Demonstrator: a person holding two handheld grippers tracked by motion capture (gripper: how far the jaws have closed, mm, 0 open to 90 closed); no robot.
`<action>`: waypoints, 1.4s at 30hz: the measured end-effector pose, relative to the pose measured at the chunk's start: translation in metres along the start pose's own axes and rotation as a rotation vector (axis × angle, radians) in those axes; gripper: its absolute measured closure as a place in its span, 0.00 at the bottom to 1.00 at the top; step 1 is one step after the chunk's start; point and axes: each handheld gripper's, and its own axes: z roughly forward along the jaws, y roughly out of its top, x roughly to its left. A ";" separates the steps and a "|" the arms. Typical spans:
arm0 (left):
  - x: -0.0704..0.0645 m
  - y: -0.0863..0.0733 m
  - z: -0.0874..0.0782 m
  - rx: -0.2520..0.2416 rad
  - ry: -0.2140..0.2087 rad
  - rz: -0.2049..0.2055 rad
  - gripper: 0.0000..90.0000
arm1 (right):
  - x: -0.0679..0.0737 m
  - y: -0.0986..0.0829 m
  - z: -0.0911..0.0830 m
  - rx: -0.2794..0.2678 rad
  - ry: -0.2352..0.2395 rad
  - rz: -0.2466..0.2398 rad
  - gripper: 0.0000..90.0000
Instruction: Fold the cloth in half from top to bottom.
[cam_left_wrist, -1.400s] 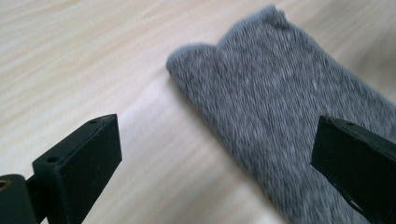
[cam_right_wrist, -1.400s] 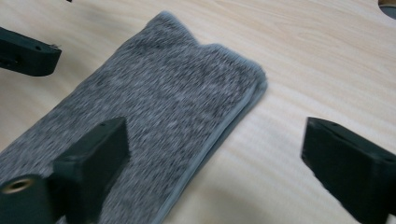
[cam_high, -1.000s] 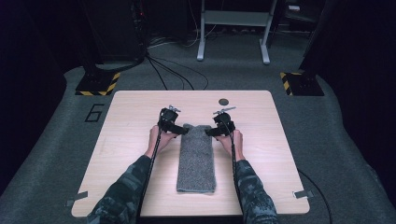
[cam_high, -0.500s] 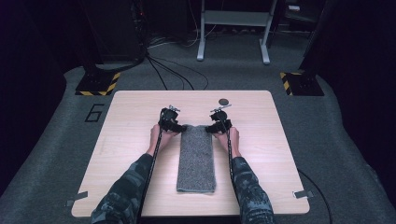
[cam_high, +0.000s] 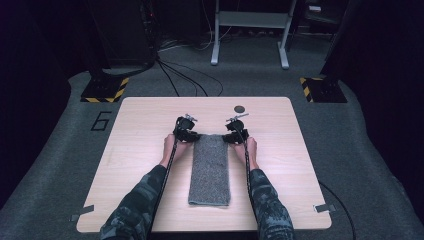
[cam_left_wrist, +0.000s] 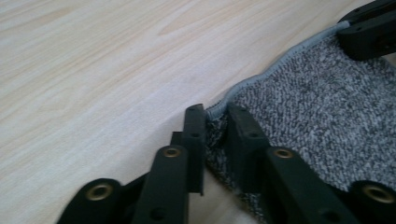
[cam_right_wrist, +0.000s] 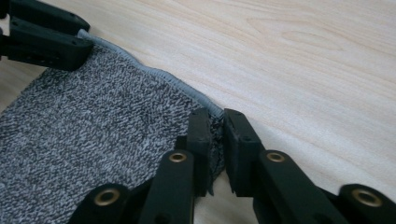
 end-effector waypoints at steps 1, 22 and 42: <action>-0.001 0.000 0.000 0.000 0.005 0.003 0.91 | 0.000 0.000 0.000 0.000 0.004 0.004 0.93; -0.011 0.014 -0.038 -0.116 0.047 0.050 0.97 | 0.007 0.008 -0.036 -0.115 -0.019 -0.054 0.95; -0.011 0.040 -0.077 -0.224 0.100 0.080 0.97 | 0.019 0.038 -0.071 -0.234 -0.082 -0.160 0.95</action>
